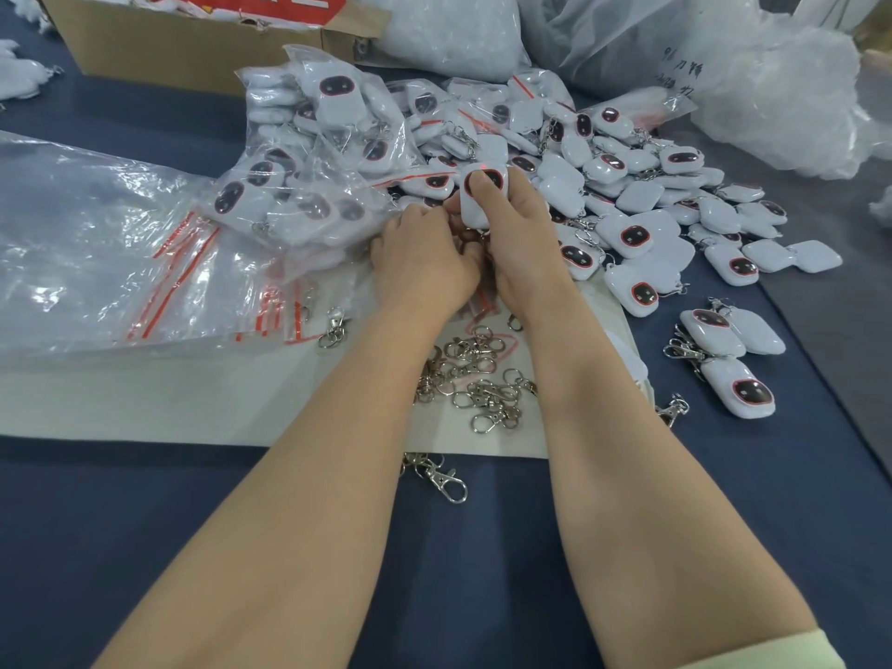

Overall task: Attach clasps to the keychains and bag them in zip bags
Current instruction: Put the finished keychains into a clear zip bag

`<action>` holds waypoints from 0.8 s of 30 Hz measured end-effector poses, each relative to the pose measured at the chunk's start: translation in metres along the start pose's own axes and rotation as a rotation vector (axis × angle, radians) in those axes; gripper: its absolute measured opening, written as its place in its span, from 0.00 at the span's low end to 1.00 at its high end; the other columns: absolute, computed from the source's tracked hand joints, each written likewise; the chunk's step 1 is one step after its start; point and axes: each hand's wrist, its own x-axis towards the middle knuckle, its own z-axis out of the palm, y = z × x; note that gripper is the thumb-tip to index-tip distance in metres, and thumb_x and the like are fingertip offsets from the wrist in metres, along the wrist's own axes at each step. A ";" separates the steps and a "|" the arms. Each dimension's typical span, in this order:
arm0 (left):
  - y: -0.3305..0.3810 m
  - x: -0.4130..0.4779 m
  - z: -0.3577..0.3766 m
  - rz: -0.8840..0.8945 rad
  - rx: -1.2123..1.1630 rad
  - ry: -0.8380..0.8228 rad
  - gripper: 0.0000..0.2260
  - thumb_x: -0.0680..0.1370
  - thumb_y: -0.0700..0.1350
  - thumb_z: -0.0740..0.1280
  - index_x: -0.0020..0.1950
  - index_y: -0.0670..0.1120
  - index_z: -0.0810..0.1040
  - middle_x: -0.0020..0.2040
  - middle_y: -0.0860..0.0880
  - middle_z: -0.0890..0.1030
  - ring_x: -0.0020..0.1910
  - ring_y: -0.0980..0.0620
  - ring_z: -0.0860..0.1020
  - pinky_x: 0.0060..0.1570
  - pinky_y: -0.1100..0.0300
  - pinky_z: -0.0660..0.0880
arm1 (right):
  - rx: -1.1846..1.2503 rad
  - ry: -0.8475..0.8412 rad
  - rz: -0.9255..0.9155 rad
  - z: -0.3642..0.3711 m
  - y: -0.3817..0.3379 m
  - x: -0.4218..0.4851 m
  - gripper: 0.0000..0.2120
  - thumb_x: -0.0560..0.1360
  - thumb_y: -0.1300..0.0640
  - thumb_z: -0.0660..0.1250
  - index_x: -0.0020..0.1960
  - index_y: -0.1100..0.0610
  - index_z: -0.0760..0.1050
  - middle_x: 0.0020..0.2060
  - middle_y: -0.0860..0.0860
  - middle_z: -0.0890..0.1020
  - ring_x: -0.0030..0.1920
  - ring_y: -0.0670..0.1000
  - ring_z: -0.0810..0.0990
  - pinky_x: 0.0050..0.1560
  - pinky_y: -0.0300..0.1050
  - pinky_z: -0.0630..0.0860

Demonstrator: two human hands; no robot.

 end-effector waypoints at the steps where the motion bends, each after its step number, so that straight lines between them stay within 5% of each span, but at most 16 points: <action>1: 0.000 0.000 0.000 -0.001 -0.001 -0.001 0.12 0.75 0.49 0.63 0.54 0.45 0.77 0.57 0.44 0.77 0.59 0.40 0.73 0.56 0.49 0.70 | -0.001 -0.003 0.002 0.000 0.000 0.000 0.07 0.80 0.62 0.61 0.44 0.57 0.72 0.33 0.51 0.80 0.36 0.49 0.77 0.37 0.41 0.76; 24: -0.001 0.002 0.002 -0.001 0.011 0.003 0.13 0.75 0.50 0.63 0.54 0.43 0.76 0.57 0.43 0.76 0.60 0.39 0.73 0.56 0.48 0.69 | -0.044 -0.044 -0.026 -0.004 0.004 0.002 0.06 0.80 0.61 0.63 0.45 0.56 0.74 0.37 0.51 0.82 0.37 0.47 0.79 0.41 0.41 0.77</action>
